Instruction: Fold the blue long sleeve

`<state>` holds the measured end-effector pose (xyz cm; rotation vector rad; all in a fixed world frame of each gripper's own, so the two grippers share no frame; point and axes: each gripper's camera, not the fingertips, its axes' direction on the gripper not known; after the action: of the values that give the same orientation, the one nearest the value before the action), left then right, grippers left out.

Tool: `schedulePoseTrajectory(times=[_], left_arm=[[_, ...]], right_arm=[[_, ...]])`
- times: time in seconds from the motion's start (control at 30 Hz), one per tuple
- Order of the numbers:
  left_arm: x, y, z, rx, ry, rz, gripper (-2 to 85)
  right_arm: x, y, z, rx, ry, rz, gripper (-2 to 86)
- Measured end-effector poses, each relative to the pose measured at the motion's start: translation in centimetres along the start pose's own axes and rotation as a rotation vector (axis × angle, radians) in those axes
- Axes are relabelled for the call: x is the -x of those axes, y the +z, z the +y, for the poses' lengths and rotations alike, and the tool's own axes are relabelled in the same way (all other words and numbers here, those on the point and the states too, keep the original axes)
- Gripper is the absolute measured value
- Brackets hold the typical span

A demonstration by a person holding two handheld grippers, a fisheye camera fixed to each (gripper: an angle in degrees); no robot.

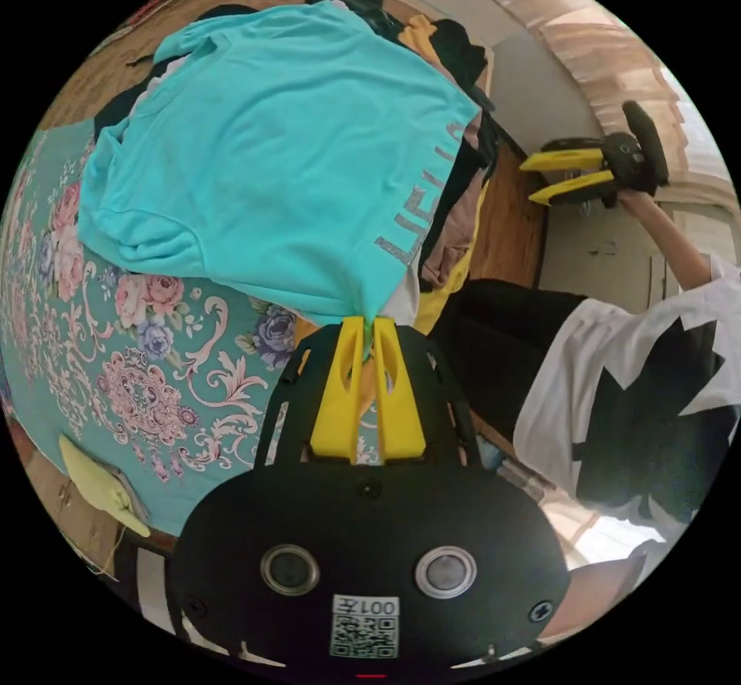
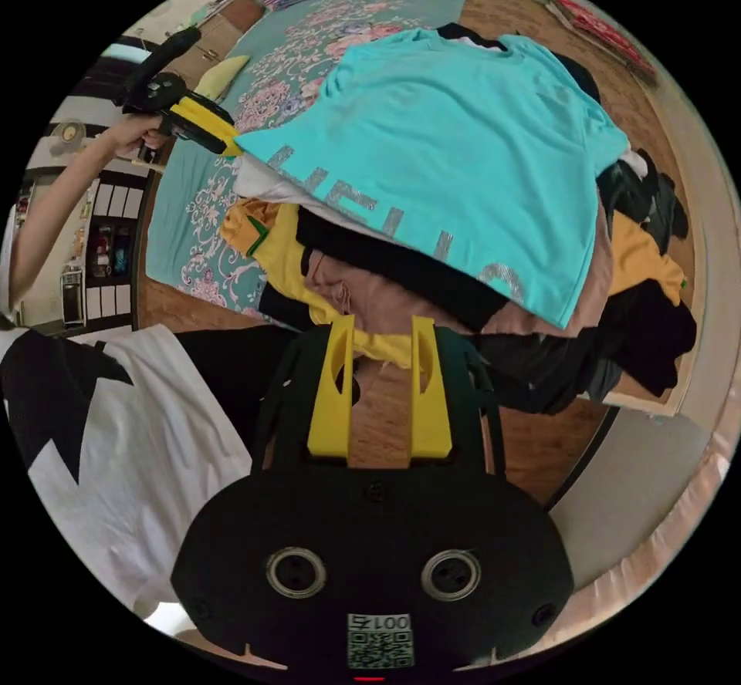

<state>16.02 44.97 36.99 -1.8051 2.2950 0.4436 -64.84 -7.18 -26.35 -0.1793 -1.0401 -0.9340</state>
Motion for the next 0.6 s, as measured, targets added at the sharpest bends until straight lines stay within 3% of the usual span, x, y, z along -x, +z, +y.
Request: schedulePoseTrajectory(times=[0.1,0.2,0.5,0.6], left_arm=[[-0.5,-0.2,-1.9,0.196,0.117,-0.023,-1.5],[-0.4,-1.3,-2.9,0.224,0.146,-0.021,-1.4],[-2.9,-9.5,1.0,-0.220,0.099,-0.014,-1.3],[-3.8,-10.5,3.1,-0.302,0.086,0.005,-1.3]], right_arm=[[0.2,1.2,-5.1,0.032,-0.054,0.007,16.8],[0.9,3.5,-8.1,0.111,-0.137,0.080,18.0],[-1.7,1.6,-12.0,0.006,-0.058,0.187,15.7],[-4.0,-0.3,-13.1,-0.082,0.020,0.225,7.5]])
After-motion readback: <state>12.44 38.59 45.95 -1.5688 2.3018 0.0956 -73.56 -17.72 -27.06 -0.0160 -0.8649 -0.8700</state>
